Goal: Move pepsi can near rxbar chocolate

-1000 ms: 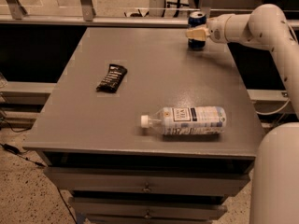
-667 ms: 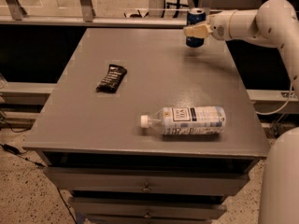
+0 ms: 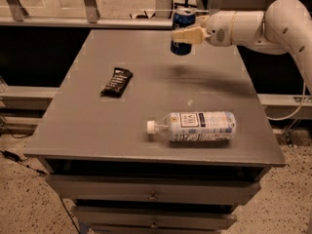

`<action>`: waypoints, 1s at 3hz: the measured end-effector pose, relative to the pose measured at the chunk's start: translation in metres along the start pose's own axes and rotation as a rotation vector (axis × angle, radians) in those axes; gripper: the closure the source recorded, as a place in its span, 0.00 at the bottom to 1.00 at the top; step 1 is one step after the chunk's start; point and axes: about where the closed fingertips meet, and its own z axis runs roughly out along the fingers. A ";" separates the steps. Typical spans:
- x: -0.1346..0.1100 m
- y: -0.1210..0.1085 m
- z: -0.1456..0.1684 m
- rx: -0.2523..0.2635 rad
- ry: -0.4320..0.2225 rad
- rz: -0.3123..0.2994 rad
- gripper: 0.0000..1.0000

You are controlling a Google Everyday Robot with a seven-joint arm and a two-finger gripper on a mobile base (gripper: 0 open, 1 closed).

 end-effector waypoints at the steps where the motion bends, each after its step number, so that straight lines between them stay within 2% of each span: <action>1: -0.007 0.058 0.021 -0.110 -0.029 -0.004 1.00; 2: -0.006 0.100 0.040 -0.185 -0.038 -0.005 1.00; 3: 0.007 0.125 0.059 -0.219 -0.031 -0.014 1.00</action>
Offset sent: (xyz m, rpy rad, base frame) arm -0.0997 0.1219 -0.0114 0.0616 0.0194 0.2632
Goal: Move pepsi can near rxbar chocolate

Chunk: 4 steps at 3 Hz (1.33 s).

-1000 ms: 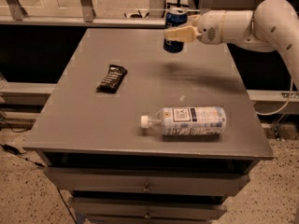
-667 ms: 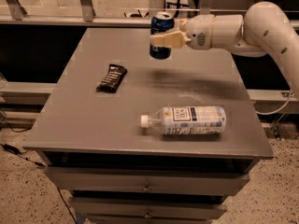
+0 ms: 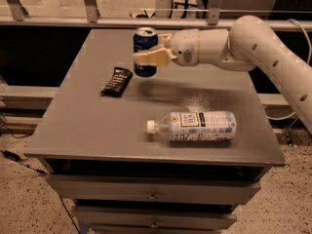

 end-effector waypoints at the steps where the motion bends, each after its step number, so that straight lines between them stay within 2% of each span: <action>1: 0.022 0.012 0.021 -0.013 0.021 -0.009 0.98; 3: 0.036 0.024 0.040 -0.038 0.020 -0.013 0.53; 4: 0.041 0.024 0.043 -0.034 0.011 -0.019 0.30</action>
Offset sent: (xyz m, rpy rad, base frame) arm -0.0138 0.0351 -0.0501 -0.0358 0.0058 0.0355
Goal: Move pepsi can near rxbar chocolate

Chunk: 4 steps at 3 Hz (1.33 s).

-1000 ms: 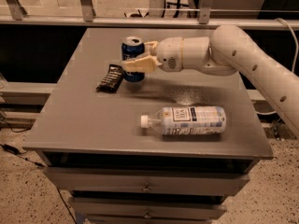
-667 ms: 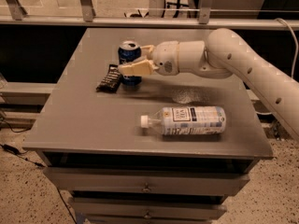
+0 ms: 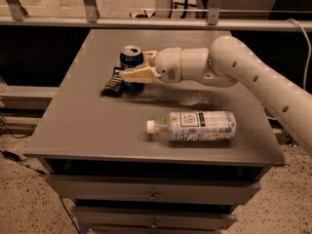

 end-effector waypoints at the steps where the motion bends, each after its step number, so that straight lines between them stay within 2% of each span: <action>1: 0.004 -0.004 -0.002 0.008 -0.005 -0.013 0.06; 2: 0.005 -0.008 -0.006 0.008 -0.007 -0.022 0.00; 3: 0.004 -0.016 -0.017 0.011 -0.012 -0.023 0.00; 4: 0.011 -0.037 -0.042 0.048 -0.002 -0.024 0.00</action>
Offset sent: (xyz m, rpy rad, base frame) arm 0.0114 -0.0226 -0.0035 0.0003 -0.0350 -0.0121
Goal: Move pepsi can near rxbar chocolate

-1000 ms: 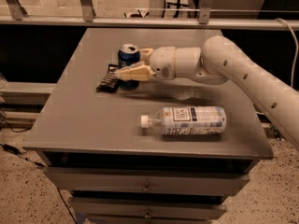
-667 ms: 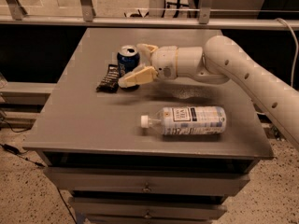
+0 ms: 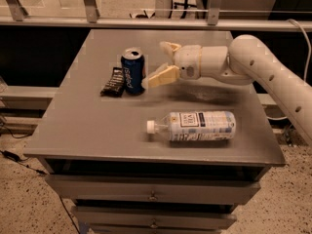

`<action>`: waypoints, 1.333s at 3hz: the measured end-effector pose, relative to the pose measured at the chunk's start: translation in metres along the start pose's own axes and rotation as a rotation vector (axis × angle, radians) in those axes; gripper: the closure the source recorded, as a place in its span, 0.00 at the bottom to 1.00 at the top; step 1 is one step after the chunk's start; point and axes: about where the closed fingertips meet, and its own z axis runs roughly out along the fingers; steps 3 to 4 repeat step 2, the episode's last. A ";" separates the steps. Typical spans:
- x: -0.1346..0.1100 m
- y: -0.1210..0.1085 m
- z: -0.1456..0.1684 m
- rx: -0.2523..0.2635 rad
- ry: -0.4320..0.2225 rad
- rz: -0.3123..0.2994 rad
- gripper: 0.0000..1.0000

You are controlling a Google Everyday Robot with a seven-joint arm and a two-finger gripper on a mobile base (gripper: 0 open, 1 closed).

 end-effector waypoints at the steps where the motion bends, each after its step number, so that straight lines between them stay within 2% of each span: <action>1: 0.010 -0.041 -0.053 0.096 0.026 -0.002 0.00; 4: 0.006 -0.045 -0.054 0.103 0.024 -0.009 0.00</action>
Offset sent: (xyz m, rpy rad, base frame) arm 0.0203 -0.0552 0.0007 -0.0239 -0.0090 -0.0825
